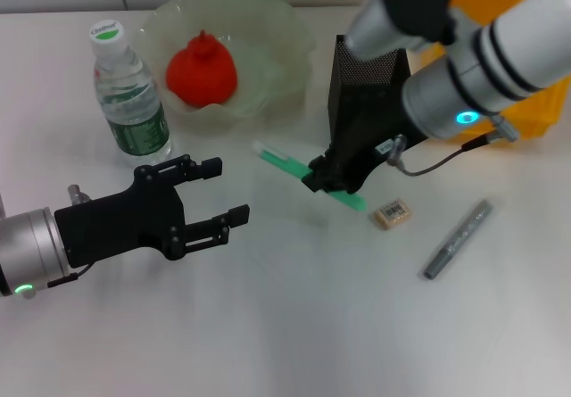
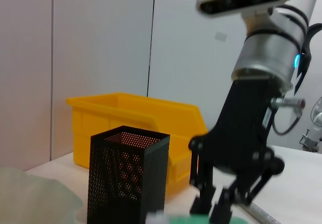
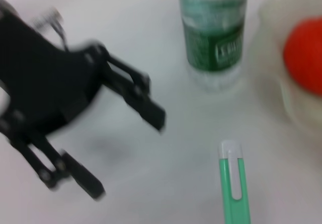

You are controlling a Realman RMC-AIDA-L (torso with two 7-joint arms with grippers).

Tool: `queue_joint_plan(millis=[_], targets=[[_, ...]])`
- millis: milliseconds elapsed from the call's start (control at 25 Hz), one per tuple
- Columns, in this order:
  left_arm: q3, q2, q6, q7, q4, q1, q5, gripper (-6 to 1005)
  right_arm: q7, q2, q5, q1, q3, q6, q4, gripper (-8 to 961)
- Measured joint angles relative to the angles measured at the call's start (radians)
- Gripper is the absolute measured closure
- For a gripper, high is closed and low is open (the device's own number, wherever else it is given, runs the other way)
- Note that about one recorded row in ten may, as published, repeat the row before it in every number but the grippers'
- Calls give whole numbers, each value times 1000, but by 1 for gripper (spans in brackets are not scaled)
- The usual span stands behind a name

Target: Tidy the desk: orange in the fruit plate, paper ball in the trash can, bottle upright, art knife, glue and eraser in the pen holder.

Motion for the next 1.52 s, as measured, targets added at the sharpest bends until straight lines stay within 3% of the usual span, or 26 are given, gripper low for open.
queue_joint_plan(millis=[280,520,680,1080,1280,1520], targets=[[0,0,0,-1,1,0,0,259,-266,0,210,-141,204,-66,-26,787],[-4,0,7,1,1,2,-7,259,-417,0,348,-219,258,-69,-12,783],[-5,0,22,3,1,5,-15,259,-574,0,525,-280,314,-91,26,780],[-23,0,61,1,1,8,-32,259,-751,0,764,-294,509,-117,179,772],[-30,1,70,-5,-3,16,-49,259,-762,-4,778,-256,578,-74,265,768],[-36,0,69,3,-5,25,-59,259,-761,-8,779,-232,586,-11,312,764]])
